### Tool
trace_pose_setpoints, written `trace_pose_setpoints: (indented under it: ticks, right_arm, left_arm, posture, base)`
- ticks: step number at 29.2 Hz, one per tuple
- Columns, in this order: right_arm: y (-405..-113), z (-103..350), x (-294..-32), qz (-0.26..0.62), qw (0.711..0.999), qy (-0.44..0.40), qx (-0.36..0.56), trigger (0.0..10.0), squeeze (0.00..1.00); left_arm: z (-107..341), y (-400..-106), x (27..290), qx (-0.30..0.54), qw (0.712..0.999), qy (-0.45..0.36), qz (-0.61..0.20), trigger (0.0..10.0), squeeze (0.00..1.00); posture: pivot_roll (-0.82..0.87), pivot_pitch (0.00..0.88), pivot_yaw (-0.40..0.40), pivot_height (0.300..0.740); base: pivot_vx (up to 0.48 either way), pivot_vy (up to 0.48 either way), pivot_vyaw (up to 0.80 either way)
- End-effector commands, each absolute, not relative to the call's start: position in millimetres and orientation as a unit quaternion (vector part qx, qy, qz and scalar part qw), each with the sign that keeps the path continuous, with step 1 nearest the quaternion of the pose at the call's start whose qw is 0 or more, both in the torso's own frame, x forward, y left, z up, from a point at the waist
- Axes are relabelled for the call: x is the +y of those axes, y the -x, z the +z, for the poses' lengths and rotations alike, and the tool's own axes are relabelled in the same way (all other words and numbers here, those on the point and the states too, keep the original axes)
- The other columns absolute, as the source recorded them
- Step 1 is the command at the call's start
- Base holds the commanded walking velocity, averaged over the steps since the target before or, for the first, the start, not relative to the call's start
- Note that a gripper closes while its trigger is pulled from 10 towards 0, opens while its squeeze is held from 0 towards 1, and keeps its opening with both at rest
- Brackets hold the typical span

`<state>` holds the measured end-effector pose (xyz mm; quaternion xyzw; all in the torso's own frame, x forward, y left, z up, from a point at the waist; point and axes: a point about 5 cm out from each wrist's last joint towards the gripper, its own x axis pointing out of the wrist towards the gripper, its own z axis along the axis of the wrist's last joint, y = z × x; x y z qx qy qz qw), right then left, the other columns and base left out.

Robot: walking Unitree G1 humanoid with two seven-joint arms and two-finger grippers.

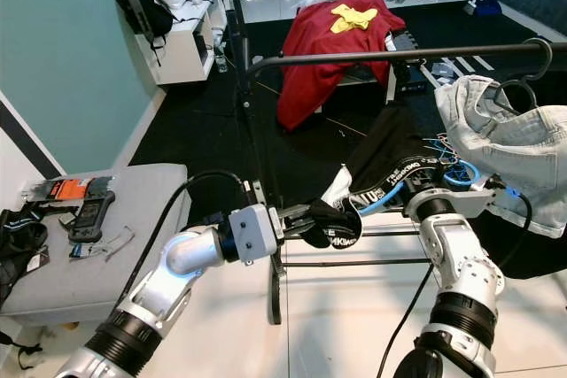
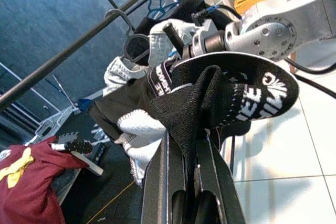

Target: Hang hanger

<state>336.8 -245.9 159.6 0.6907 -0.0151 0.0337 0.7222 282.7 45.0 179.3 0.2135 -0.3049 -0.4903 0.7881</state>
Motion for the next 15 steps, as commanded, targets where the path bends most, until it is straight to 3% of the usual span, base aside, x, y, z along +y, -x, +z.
trace_pose_setpoints:
  ticks: [1,13,15]
  right_arm:
    - [-337.0,157.2,-246.2,0.027,0.719,-0.695,-0.013,10.0,0.0]
    - [-349.2,160.5,-238.4,-0.008,0.699,-0.715,-0.013,10.0,0.0]
    - [-353.1,163.5,-219.5,0.004,0.694,-0.72,0.0,10.0,0.0]
  left_arm:
    - [177.1,-282.8,49.1,-0.299,0.795,-0.205,-0.487,10.0,0.0]
    - [172.3,-275.4,34.3,-0.281,0.769,-0.218,-0.531,10.0,0.0]
    - [169.0,-277.8,31.6,-0.261,0.779,-0.219,-0.527,10.0,0.0]
  posture:
    - [-0.14,0.048,0.053,0.74]
    - [-0.14,0.034,0.056,0.74]
    - [-0.14,0.029,0.058,0.74]
  base:
    - [0.0,0.0,0.0]
    - [0.0,0.0,0.0]
    - [0.0,0.0,0.0]
